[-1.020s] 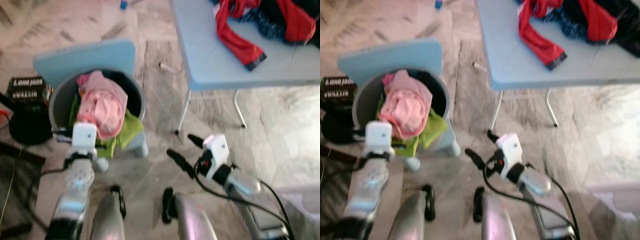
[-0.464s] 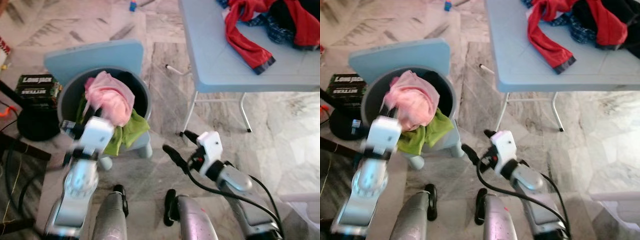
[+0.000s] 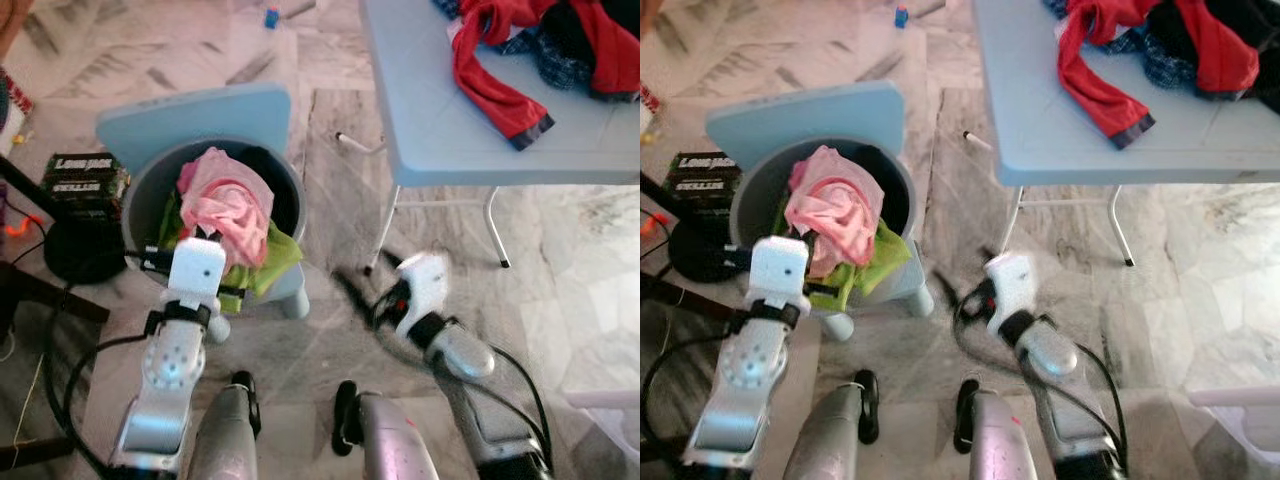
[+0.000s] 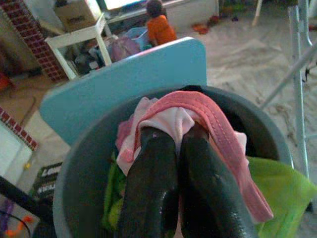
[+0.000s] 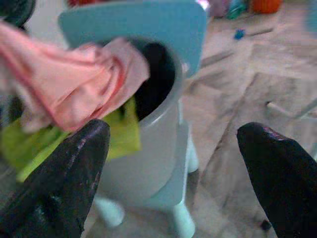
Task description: Hang hanger
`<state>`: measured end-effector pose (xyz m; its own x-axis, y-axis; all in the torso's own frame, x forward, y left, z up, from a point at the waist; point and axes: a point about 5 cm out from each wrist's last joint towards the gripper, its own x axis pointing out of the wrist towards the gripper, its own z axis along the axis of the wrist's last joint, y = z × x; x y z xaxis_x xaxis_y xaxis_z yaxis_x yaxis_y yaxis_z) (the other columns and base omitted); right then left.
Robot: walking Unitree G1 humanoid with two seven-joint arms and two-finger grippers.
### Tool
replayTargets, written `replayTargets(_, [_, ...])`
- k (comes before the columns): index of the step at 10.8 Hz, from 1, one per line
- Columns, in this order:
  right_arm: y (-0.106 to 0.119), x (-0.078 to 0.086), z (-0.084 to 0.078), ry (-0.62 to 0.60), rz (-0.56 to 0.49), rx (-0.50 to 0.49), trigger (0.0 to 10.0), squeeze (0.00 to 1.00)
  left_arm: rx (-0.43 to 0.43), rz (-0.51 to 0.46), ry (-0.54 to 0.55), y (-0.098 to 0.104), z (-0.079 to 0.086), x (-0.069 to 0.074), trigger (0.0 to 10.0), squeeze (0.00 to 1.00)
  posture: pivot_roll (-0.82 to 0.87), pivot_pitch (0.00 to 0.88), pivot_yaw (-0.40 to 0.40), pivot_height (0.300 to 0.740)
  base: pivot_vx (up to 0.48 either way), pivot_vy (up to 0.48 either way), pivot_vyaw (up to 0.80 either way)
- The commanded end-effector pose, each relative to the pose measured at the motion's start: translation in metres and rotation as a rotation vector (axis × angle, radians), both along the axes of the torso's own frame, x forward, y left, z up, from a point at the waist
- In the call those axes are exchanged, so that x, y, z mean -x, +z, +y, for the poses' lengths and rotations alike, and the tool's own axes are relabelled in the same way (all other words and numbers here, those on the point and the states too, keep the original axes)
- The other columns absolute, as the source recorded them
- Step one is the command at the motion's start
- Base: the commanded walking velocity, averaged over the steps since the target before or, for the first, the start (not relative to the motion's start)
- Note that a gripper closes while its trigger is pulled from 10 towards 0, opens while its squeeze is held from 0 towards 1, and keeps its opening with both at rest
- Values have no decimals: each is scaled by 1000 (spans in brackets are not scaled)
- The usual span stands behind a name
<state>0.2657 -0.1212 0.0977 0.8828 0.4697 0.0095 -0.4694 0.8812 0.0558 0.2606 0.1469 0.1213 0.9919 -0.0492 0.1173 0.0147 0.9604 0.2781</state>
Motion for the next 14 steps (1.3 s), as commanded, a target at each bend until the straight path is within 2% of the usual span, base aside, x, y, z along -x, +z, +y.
replayTargets(1, [-6, 0, -12, -87, 25, -23, 10000, 0, 12, 43, -21, -6, -5, 2, 4078, 0, 26, 238, -37, 740, 0, 0, 0])
replayTargets(2, [-6, -5, -30, -205, 25, -36, 10000, 0, 51, 76, -58, -9, -15, 4, 10000, 0, 18, 233, -45, 740, 0, 0, 0])
replayTargets(4, [-7, -9, -44, -295, 9, -30, 10000, 0, 30, 103, -71, -15, -15, 6, 10000, 0, 12, 220, -32, 740, 0, 0, 0])
replayTargets(5, [-8, -11, -46, -343, 11, -57, 10000, 0, 28, 56, -100, -6, -16, -3, 10000, 0, 14, 211, -29, 740, 0, 0, 0])
replayTargets(7, [3, -16, -41, -335, -33, -64, 10000, 0, 35, 16, -84, 4, -12, -14, 10000, 0, 14, 193, -25, 740, 0, -319, -791])
replayTargets(8, [9, -20, -43, -338, -60, -69, 10000, 0, 38, 8, -85, 6, -13, -15, 10000, 0, 10, 185, -23, 740, 0, -356, -756])
replayTargets(10, [11, -24, -49, -354, -72, -66, 10000, 0, 45, 3, -89, 6, -17, -16, 10000, 0, 5, 173, -21, 740, 0, -375, 0])
replayTargets(13, [7, -23, -50, -367, -63, -80, 10000, 0, 54, -11, -77, 7, -15, -24, 10000, 0, -8, 147, -12, 740, 0, -408, 0])
replayTargets(14, [13, -27, -53, -389, -96, -65, 10000, 0, 64, -19, -71, 8, -15, -26, 10000, 0, -15, 143, -2, 740, 0, -446, 0])
